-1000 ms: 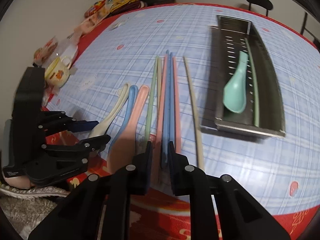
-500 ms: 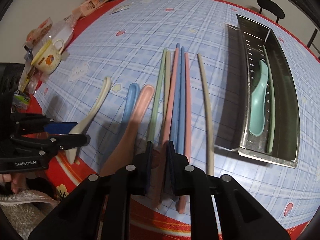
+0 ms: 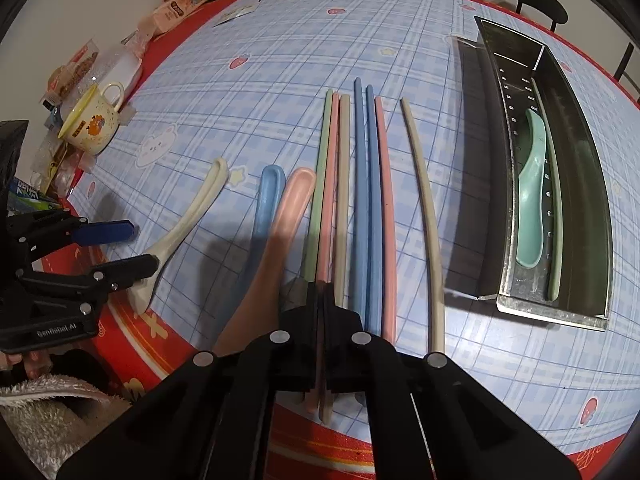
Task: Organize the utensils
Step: 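Move the left tool to the cream spoon while the right tool approaches the pink chopstick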
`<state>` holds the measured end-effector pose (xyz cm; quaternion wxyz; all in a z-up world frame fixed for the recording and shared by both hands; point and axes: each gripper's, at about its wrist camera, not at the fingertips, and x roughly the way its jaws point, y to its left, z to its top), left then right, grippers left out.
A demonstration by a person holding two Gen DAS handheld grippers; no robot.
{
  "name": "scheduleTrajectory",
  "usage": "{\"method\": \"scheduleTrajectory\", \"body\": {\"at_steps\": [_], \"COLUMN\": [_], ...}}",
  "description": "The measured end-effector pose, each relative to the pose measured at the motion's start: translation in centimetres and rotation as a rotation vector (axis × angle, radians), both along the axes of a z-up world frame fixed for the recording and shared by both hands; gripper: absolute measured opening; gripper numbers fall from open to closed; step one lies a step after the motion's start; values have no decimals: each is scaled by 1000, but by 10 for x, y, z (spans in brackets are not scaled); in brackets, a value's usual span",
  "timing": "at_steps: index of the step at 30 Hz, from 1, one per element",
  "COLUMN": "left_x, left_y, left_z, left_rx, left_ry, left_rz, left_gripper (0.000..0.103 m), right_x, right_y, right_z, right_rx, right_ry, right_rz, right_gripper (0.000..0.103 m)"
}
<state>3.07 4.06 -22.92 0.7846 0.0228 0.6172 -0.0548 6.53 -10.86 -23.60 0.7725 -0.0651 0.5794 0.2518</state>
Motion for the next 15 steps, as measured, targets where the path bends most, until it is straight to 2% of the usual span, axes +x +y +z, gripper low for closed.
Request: {"method": "scheduleTrajectory", "body": {"at_steps": [3, 6, 8, 15], "left_x": [-1, 0, -2, 0], "left_y": [-13, -24, -29, -34], "left_z": [-1, 1, 1, 0], "left_rx": [53, 86, 93, 101], "left_ry": [-5, -8, -9, -15], "left_rz": [-58, -116, -137, -157], "left_gripper": [48, 38, 26, 25], "right_x": [3, 4, 3, 2], "right_y": [2, 3, 3, -2], "right_z": [0, 0, 0, -1], "right_rx": [-3, 0, 7, 36], "right_ry": [-4, -2, -5, 6], "right_rz": [1, 2, 5, -11], "right_gripper": [3, 4, 4, 4]}}
